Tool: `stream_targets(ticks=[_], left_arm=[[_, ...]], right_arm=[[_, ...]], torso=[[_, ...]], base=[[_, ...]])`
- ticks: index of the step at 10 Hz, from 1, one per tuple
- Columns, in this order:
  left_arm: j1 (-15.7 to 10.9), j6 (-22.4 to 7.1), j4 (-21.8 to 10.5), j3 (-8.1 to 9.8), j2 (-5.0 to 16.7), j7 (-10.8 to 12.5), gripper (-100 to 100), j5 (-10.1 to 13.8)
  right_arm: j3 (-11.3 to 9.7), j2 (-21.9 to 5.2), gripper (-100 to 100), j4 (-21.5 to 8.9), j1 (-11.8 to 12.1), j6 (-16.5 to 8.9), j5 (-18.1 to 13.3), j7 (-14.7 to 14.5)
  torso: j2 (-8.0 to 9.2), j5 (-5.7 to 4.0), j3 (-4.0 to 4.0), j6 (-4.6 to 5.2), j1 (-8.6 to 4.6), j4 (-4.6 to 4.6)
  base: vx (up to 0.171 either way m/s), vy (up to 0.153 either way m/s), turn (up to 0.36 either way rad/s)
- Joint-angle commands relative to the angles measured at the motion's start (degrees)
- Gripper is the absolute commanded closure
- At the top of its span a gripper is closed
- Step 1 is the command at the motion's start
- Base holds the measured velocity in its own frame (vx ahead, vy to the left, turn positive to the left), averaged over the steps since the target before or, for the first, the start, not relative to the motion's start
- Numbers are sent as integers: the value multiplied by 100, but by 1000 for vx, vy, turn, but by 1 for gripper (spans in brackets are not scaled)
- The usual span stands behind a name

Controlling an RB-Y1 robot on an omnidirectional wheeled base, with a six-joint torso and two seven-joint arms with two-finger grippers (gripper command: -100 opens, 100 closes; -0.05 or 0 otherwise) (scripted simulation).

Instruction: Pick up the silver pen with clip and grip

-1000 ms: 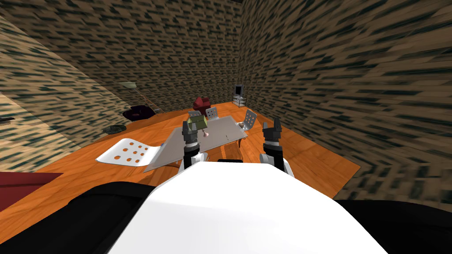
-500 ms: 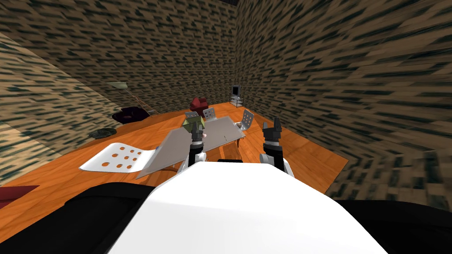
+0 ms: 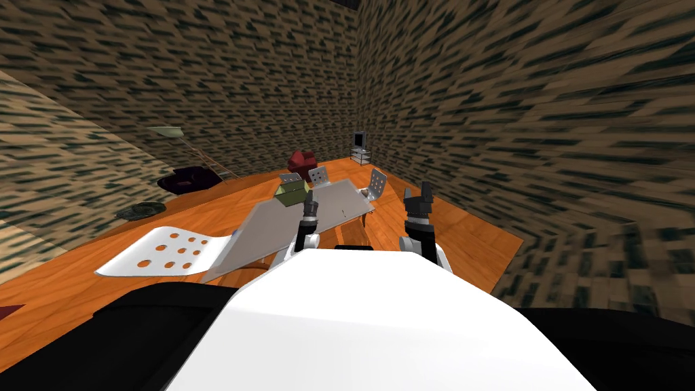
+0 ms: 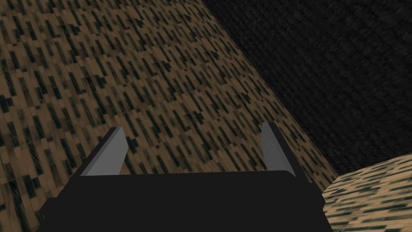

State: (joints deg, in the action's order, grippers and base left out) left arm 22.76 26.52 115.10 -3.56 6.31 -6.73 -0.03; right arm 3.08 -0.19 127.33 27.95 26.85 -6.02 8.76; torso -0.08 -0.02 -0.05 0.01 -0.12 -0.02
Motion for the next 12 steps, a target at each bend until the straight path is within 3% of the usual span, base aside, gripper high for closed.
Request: stream_targets(ticks=[1, 3, 7, 8, 12], left_arm=[[-68, -47, -225, -15, 71, 9, -100, 17], [-191, -215, -480, -105, 161, -12, -100, 17], [-601, -771, -1293, -403, 448, -79, -100, 16], [-601, -771, -1327, -403, 448, -79, -100, 16], [-1060, -1382, -2225, -729, 728, -149, -100, 14]], right_arm=[[0, 0, 0, 0, 0, 0, 0, 0], [0, 0, 0, 0, 0, 0, 0, 0], [0, 0, 0, 0, 1, 0, 0, 0], [0, 0, 0, 0, 0, 0, 0, 0], [0, 0, 0, 0, 1, 0, 0, 0]], torso=[[0, 0, 0, 0, 0, 0], [0, 0, 0, 0, 3, 0], [-3, -1, -2, -3, 0, -1], [-2, -1, -1, 0, -3, -1], [-3, -1, -2, -3, -1, -1]], base=[[15, -23, -48], [17, -21, -67], [25, -34, -104], [22, -25, -47], [32, -34, -102]])
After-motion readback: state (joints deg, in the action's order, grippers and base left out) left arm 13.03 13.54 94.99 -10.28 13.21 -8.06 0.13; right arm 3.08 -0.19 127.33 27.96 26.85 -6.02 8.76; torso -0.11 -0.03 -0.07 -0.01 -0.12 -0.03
